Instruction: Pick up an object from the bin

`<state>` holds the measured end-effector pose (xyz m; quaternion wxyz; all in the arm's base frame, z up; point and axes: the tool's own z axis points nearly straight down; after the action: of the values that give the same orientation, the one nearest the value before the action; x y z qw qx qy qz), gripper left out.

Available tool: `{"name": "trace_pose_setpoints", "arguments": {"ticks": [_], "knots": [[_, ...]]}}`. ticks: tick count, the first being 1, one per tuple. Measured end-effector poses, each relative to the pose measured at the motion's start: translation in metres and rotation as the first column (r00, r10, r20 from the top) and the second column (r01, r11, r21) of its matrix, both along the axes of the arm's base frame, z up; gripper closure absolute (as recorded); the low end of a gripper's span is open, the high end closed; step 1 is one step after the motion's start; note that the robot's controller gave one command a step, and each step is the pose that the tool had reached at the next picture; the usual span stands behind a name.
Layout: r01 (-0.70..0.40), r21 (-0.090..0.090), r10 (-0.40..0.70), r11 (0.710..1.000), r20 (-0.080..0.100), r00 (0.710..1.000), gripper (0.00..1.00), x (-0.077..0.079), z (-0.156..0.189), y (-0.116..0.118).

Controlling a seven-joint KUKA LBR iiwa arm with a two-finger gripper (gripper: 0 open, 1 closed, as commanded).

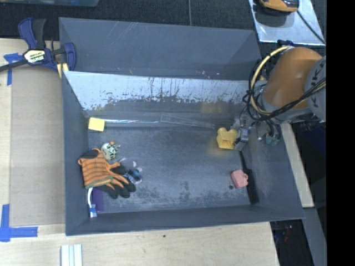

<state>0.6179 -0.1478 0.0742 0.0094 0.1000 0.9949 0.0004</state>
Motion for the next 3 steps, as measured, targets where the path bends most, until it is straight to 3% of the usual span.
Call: {"name": "trace_pose_setpoints", "arguments": {"ticks": [2,3], "knots": [[-0.001,-0.001,0.001,1.0,0.002,1.0,1.0,0.0,0.012,0.0],[-0.001,0.0,0.001,1.0,-0.002,1.0,1.0,-0.001,0.038,0.0]]}}
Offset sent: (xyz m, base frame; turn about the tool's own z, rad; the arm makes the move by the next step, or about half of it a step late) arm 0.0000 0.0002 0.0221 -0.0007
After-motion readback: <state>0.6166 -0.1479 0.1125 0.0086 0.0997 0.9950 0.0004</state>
